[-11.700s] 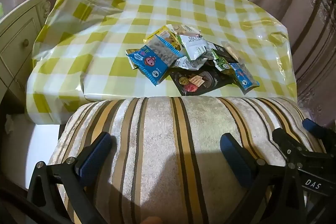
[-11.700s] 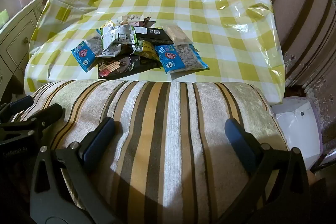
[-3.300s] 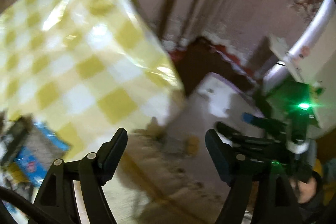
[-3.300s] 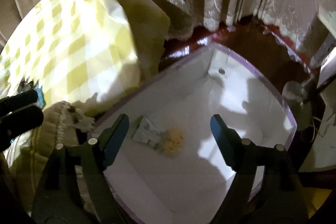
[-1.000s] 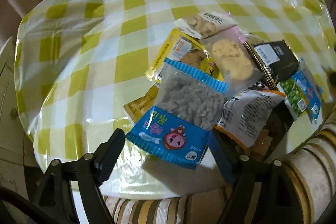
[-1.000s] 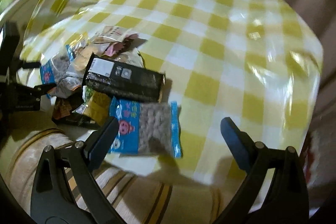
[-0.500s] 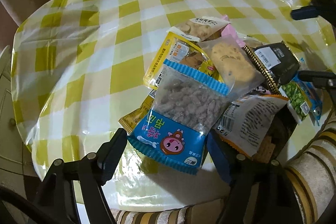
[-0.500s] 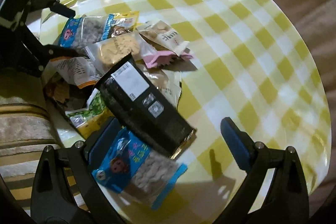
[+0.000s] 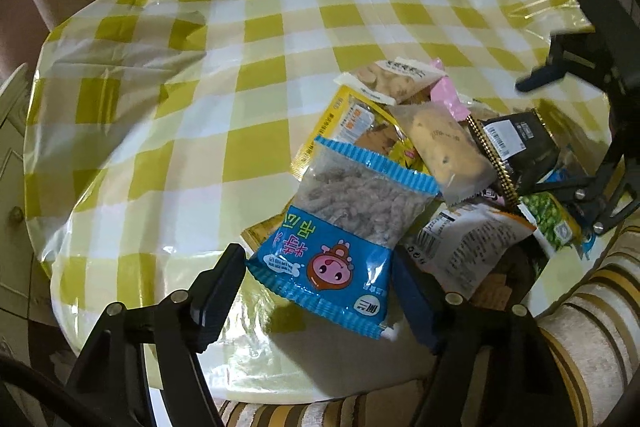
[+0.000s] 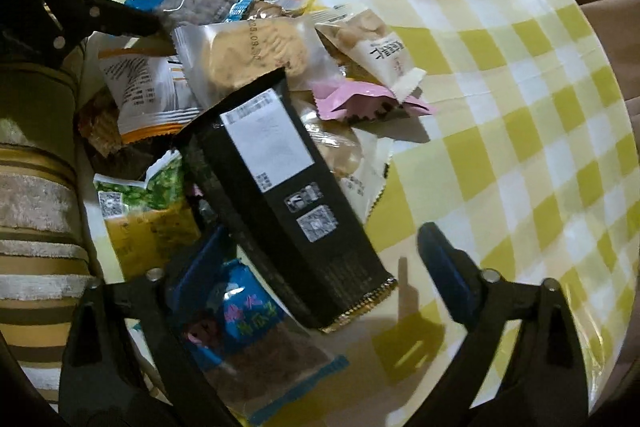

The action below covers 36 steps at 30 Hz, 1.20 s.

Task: Organize snacks
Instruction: 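Grasp the black rectangular packet with the right tool while the left tool grasps the blue seed bag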

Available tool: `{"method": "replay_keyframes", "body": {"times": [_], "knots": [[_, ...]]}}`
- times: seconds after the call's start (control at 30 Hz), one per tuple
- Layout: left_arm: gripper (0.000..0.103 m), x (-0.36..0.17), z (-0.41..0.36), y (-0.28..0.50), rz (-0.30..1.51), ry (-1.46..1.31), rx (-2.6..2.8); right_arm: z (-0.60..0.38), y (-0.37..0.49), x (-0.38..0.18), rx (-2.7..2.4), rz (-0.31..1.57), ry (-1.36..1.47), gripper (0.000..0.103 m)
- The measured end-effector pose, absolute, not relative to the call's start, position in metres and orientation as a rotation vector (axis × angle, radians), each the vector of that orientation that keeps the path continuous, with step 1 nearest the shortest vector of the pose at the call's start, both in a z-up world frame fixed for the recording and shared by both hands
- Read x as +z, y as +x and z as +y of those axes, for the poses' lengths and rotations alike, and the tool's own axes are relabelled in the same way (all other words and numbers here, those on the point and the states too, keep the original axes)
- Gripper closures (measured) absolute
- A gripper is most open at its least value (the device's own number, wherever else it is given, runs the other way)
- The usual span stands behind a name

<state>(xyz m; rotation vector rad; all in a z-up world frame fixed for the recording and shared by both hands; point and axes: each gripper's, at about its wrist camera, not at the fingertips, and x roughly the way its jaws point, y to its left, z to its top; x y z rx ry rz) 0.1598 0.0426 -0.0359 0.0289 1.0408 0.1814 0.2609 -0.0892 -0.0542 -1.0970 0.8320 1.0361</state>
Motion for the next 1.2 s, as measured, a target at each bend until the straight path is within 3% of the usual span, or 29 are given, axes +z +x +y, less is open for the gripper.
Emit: {"method": "replay_keyframes", "body": {"times": [0.03,0.37,0.4,0.43,0.5,0.6,0.7,0.77,0.8,0.83,1.07,1.1,1.17,1.2], "knots": [[0.03,-0.035,0.044,0.159,1.034,0.023,0.184,-0.09,0.263,-0.054,1.056,0.859,-1.065,0.03],[0.032,-0.024,0.05,0.152,0.977,-0.023,0.19,-0.113,0.281,-0.043,1.004,0.921,-0.758,0.035],[0.045,-0.023,0.051,0.151,0.975,-0.025,0.191,-0.117,0.285,-0.042,0.988,0.928,-0.714,0.035],[0.068,-0.022,0.051,0.15,0.974,-0.032,0.194,-0.121,0.288,-0.041,0.971,0.934,-0.675,0.035],[0.102,-0.022,0.055,0.15,0.974,-0.076,0.189,-0.131,0.293,-0.037,0.919,0.935,-0.595,0.035],[0.102,-0.025,0.06,0.149,0.989,-0.119,0.173,-0.142,0.296,-0.028,0.852,0.932,-0.483,0.035],[0.096,-0.024,0.063,0.147,0.979,-0.152,0.139,-0.154,0.296,-0.017,0.795,0.922,-0.38,0.039],[0.068,-0.021,0.066,0.145,0.969,-0.177,0.129,-0.162,0.295,-0.011,0.754,0.915,-0.329,0.047],[0.032,-0.019,0.068,0.143,0.958,-0.184,0.129,-0.164,0.297,-0.008,0.74,0.918,-0.301,0.062],[0.014,-0.015,0.068,0.142,0.935,-0.176,0.128,-0.169,0.297,-0.005,0.725,0.926,-0.267,0.082],[0.014,-0.019,0.068,0.163,0.946,0.042,0.024,-0.183,0.299,-0.004,0.701,0.967,-0.253,0.083],[0.014,-0.025,0.068,0.167,0.958,0.09,0.022,-0.183,0.3,-0.006,0.704,0.977,-0.267,0.075],[0.014,-0.031,0.066,0.175,0.978,0.148,-0.014,-0.187,0.299,-0.008,0.688,0.983,-0.298,0.024],[0.014,-0.033,0.065,0.176,0.982,0.159,-0.031,-0.187,0.299,-0.009,0.672,0.977,-0.315,0.017]]}}
